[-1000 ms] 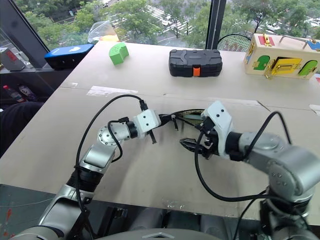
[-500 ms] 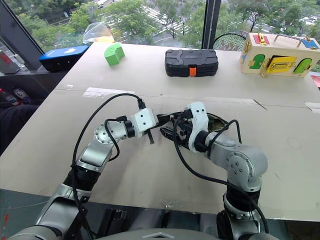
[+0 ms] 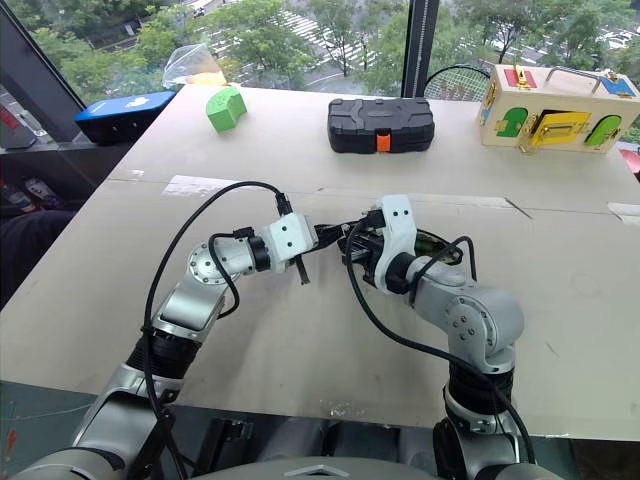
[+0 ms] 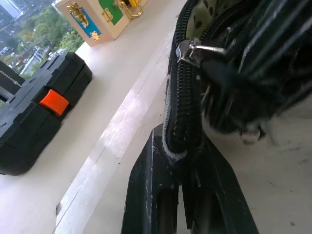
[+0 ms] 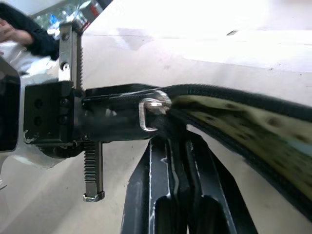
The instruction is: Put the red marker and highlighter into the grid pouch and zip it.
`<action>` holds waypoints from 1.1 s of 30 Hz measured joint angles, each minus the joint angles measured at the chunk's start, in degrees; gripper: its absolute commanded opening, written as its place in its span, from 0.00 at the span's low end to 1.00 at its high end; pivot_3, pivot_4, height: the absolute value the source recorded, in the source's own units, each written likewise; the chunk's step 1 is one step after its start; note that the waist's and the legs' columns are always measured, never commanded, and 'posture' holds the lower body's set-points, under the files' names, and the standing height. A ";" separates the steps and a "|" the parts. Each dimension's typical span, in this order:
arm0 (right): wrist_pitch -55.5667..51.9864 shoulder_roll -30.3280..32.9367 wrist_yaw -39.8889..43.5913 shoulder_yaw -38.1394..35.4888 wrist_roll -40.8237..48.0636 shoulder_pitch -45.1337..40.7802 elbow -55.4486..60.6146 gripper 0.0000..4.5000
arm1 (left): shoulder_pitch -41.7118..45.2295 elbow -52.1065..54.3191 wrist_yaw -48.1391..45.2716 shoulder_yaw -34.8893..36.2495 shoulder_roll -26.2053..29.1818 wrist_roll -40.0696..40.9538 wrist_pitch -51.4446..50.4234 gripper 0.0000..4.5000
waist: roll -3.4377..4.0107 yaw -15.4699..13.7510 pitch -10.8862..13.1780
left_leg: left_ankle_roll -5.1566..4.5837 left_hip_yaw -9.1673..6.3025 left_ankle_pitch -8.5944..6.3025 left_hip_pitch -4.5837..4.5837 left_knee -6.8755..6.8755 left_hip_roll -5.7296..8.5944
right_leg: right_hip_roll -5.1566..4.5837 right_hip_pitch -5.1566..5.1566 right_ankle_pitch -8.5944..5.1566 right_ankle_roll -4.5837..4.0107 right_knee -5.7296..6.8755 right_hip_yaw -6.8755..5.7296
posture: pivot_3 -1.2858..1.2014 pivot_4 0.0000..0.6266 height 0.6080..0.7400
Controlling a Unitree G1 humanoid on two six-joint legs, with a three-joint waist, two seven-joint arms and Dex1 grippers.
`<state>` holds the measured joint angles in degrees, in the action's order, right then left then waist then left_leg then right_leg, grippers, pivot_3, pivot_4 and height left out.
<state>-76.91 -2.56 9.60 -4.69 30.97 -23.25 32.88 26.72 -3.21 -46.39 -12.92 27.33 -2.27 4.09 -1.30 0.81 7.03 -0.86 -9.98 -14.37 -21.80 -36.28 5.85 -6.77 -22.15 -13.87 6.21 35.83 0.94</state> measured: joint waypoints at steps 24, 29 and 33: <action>-10.16 26.26 -1.02 -28.31 -3.33 4.15 4.61 0.01 | -0.39 -4.47 3.87 -0.14 2.27 -3.82 5.53 0.00 | 0.02 -0.45 0.01 | -0.03 0.12 -0.01 -0.02 0.01 0.01 | -0.05 0.02 0.00 0.01 -0.06 0.01 | 0.52 0.24 1.00; -9.73 27.23 1.11 -26.70 -2.89 6.86 5.77 0.01 | 1.30 -7.59 5.01 -0.76 1.51 -5.65 9.92 0.00 | 0.00 -0.31 0.00 | -0.04 0.12 -0.01 -0.02 0.00 0.00 | -0.07 0.08 0.00 0.01 -0.09 0.01 | 0.52 0.24 1.00; -6.63 28.78 5.03 -23.29 -1.31 12.00 7.91 0.13 | 2.37 -11.31 5.14 -3.08 1.02 -8.28 14.78 0.00 | 0.00 -0.66 0.00 | -0.04 0.10 -0.01 -0.04 0.00 0.02 | -0.08 0.10 0.00 0.01 -0.14 -0.02 | 0.52 0.24 1.00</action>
<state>-83.54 26.22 14.64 -27.98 29.67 -11.25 40.80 29.09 -14.52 -41.25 -16.00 28.35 -10.55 18.87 -1.30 0.14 7.03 -0.89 -9.87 -14.38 -21.84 -36.28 5.87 -6.85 -22.05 -13.87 6.22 35.69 0.93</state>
